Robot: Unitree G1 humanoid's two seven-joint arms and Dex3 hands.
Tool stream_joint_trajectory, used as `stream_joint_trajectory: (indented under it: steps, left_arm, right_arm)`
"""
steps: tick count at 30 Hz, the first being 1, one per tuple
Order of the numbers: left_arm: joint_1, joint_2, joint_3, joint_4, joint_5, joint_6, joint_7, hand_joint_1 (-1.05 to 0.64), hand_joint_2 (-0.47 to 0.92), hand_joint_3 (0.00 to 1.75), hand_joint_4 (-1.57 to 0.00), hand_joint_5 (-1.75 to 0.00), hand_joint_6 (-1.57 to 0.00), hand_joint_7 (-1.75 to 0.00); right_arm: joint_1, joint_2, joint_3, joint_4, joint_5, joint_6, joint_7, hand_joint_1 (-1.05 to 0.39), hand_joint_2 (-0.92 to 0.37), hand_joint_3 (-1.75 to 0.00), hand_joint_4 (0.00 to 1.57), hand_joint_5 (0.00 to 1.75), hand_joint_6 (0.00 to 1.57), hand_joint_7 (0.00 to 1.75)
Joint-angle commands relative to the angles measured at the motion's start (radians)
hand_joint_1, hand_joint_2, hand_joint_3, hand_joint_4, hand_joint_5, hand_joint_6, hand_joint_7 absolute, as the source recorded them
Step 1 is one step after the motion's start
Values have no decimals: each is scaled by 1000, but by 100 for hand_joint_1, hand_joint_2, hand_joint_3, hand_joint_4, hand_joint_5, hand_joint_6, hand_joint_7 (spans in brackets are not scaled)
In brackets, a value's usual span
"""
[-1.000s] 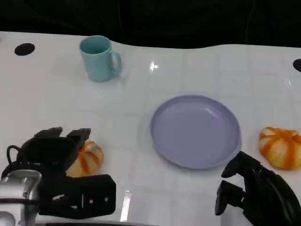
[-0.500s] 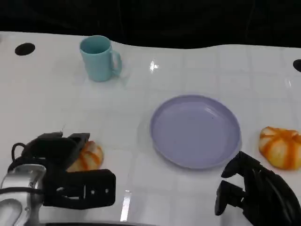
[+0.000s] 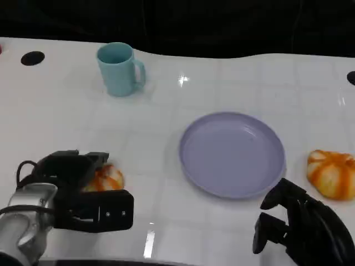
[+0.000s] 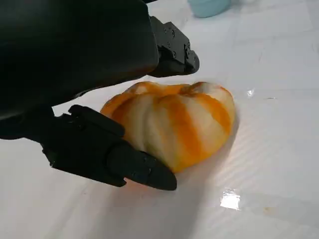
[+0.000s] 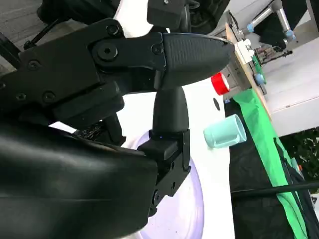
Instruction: Grasp the bread from the table and place it into the plate.
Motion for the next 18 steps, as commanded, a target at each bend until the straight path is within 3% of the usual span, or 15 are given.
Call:
stream_joint_trajectory:
  steps: [1,7,8,9,10,11,12,13,14,15,18]
  left_arm:
    - [-18,3,-25,89,-9,-7,45,-39,86,0,-12,-3,-21,-2]
    - [-28,7,-41,108,-25,-11,60,-39,86,0,-12,-3,-21,-1]
    - [-25,2,-13,136,-71,-61,86,-39,86,0,-12,-3,-21,-1]
    - [-24,-1,8,160,-107,-101,107,-37,89,17,-51,-37,-60,-20]
    - [-24,-3,21,181,-133,-131,123,-36,91,28,-66,-75,-86,-29]
    - [-23,-5,29,200,-150,-159,154,-35,91,31,-71,-88,-95,-32]
    - [-24,-5,29,213,-155,-175,175,-34,89,33,-77,-113,-103,-50]
    - [-24,-5,21,231,-145,-196,228,-33,87,37,-79,-131,-100,-75]
    - [-24,-5,13,248,-136,-211,272,-32,90,41,-79,-152,-85,-121]
    - [-26,-5,7,263,-130,-223,302,-34,91,46,-82,-165,-69,-153]
    - [-35,-4,-2,292,-134,-251,347,-37,92,50,-78,-174,-56,-172]
  right_arm:
    - [0,-6,-6,-10,2,3,-7,-55,-92,-44,72,175,43,173]
    - [0,-6,-5,-10,2,3,-7,-55,-92,-44,72,175,44,172]
    - [1,-7,-7,-11,7,3,-3,-55,-92,-44,72,175,44,172]
    - [1,-7,-8,-12,11,4,0,-54,-92,-44,73,175,44,172]
    - [1,-7,-8,-12,14,4,2,-54,-92,-44,73,175,44,173]
    - [2,-8,-9,-13,17,6,3,-54,-92,-44,73,175,45,173]
    - [2,-8,-10,-14,19,7,3,-54,-92,-44,73,175,45,173]
    - [1,-8,-10,-9,19,2,7,-53,-92,-45,73,175,45,173]
    - [0,-8,-11,-7,18,0,7,-53,-92,-45,73,175,45,173]
    - [0,-8,-11,-5,17,-2,8,-54,-92,-45,73,175,45,173]
    - [-1,-8,-11,-7,15,4,3,-54,-92,-45,73,175,45,173]
